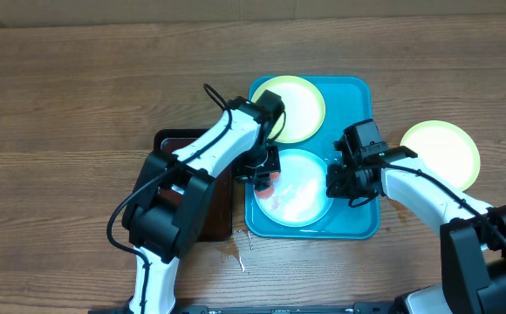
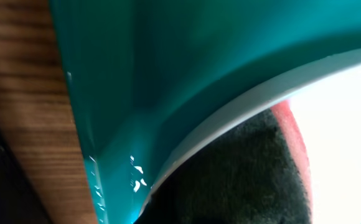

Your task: Clean dirty plates on tray and stack at the side

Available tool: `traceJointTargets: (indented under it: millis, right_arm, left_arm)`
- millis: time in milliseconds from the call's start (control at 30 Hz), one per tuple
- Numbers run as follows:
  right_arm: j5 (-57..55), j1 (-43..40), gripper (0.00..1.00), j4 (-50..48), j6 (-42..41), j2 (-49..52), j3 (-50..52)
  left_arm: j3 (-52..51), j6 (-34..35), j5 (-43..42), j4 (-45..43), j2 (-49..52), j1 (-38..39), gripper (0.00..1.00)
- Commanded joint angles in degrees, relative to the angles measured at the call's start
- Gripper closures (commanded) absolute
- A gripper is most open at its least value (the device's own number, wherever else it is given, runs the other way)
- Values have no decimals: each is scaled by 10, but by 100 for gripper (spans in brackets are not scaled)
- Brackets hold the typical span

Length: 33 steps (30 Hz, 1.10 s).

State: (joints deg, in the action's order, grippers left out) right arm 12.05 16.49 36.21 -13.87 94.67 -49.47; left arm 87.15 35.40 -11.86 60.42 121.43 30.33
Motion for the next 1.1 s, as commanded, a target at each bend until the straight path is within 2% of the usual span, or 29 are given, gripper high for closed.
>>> traceJointTargets:
  millis: [0,167,367,500,567,700,933,1067]
  right_arm:
    - [-12,0,96,2,2,1,2]
    - [-12,0,96,3,2,1,2]
    - [-12,0,96,3,2,1,2]
    - [-12,0,96,3,2,1,3]
    - [-12,0,96,4,2,1,3]
    - [-3,0,96,5,2,1,2]
    - [5,0,96,4,2,1,2]
    - [6,0,96,5,2,1,2]
  left_arm:
    - [3,-74,-10,-10,5,2,96]
    - [3,-118,-82,-41,7,37,96]
    - [3,-118,-117,-38,9,71,96]
    - [3,-111,-106,-16,11,76,96]
    - [3,-94,-78,1,11,75,96]
    - [3,-48,46,40,11,75,96]
    - [2,-56,287,31,11,78,96]
    - [2,-111,297,-18,11,80,96]
